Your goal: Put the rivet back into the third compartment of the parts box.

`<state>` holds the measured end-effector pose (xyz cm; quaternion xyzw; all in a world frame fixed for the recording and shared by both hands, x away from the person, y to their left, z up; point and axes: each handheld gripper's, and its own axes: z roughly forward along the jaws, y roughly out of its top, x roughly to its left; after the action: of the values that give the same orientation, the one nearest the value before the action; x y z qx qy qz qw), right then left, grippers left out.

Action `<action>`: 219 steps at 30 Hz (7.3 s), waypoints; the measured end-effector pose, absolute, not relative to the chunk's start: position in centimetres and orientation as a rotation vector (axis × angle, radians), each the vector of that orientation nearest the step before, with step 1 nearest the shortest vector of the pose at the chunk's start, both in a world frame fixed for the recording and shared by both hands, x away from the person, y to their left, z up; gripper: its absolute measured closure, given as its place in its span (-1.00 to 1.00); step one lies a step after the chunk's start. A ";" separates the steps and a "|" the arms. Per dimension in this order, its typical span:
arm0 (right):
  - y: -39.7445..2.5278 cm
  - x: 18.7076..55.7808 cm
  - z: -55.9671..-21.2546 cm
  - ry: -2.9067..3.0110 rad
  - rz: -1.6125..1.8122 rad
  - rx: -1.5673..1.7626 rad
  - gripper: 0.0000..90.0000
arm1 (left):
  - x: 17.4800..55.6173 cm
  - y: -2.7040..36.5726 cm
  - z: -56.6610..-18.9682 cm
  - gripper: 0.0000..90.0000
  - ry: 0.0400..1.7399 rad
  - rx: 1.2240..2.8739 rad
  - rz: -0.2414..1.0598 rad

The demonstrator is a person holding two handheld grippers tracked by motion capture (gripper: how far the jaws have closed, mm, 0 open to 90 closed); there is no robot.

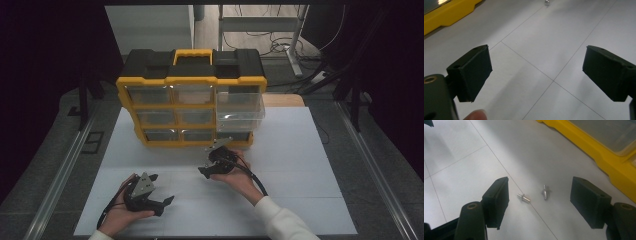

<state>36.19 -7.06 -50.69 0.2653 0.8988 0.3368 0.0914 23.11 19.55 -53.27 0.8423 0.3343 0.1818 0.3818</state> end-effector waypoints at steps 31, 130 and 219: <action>-7.4 36.9 -51.2 2.638 0.938 0.809 -0.29 | 23.1 19.6 -53.2 -0.80 0.861 2.140 0.464; -8.0 35.4 -46.5 2.630 1.183 0.787 0.92 | 23.1 19.8 -53.0 -0.80 0.863 2.132 0.477; -10.4 31.5 -31.5 2.311 1.680 0.612 0.92 | 23.2 19.8 -53.0 -0.80 0.870 2.120 0.482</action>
<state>31.49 -10.36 -31.55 0.2081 0.7862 0.5715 0.1096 23.17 19.76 -53.01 0.8340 0.3423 0.1894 0.3892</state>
